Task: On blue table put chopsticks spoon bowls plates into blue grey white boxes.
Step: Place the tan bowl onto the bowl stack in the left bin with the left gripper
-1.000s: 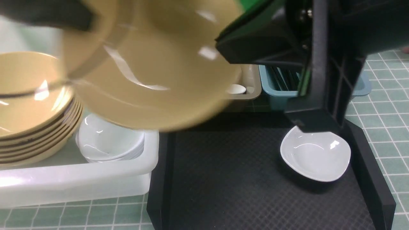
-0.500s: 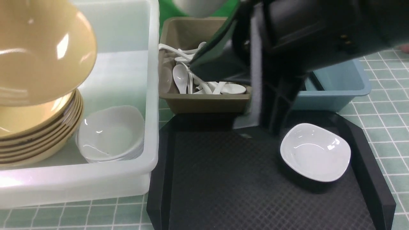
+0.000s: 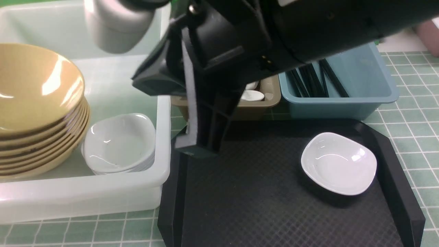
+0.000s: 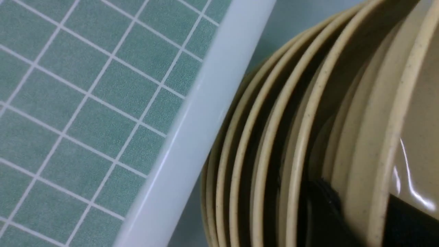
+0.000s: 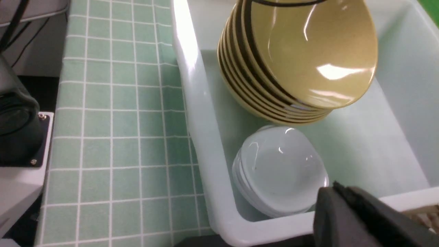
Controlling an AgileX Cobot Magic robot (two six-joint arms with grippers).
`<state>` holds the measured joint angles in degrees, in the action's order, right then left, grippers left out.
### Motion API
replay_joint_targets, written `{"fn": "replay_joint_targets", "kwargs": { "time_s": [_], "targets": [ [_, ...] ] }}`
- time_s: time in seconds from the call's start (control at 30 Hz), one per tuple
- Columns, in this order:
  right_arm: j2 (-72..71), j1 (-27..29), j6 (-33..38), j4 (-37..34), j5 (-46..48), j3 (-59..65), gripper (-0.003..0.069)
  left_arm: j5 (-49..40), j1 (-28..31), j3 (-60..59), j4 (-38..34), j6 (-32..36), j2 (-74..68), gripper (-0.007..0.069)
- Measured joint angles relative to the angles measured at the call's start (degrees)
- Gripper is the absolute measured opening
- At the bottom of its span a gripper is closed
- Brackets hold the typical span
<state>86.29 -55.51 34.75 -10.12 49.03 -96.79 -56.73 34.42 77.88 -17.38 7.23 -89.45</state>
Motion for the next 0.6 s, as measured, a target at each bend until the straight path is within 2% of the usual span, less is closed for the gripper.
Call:
{"fn": "replay_joint_targets", "kwargs": {
  "time_s": [0.07, 0.1, 0.17, 0.23, 0.27, 0.33, 0.47, 0.57, 0.6],
  "targets": [
    [0.17, 0.00, 0.21, -0.13, -0.32, -0.22, 0.0048, 0.00, 0.00, 0.00, 0.38, 0.00, -0.51, 0.0182],
    [0.30, 0.00, 0.43, -0.12, -0.68, -0.21, 0.0048, -0.06, 0.00, 0.00, 0.37, -0.06, -0.57, 0.0253],
    [0.36, 0.00, 0.63, -0.12, -0.80, -0.21, 0.0048, -0.19, 0.00, 0.06, 0.36, -0.36, -0.57, 0.0318],
    [0.40, 0.00, 1.03, -0.12, -0.80, -0.21, 0.0048, -0.98, -0.05, 0.48, 0.36, -1.14, -0.30, 0.0433],
    [0.40, 0.00, 1.03, -0.12, -0.73, -0.21, 0.0048, -1.53, -0.05, 0.81, 0.36, -1.14, -0.17, 0.0449],
    [0.40, 0.00, 1.03, -0.12, 0.11, -0.21, 0.0048, -3.23, -0.11, 2.33, 0.55, -1.34, 0.45, 0.0530],
    [0.42, 0.00, 1.03, -0.07, 1.20, -0.21, 0.0048, -5.17, -0.26, 8.41, 2.91, -1.58, 3.44, 0.0587],
    [0.42, 0.00, 0.41, 0.58, 1.41, -0.21, 0.0048, -6.82, -1.74, 11.83, 3.27, -2.31, 5.15, 0.0587],
    [0.24, 0.00, -1.48, 2.39, 1.51, -0.21, 0.0048, -8.03, -3.80, 13.99, 3.27, -2.71, 6.33, 0.0585]
  ]
}}
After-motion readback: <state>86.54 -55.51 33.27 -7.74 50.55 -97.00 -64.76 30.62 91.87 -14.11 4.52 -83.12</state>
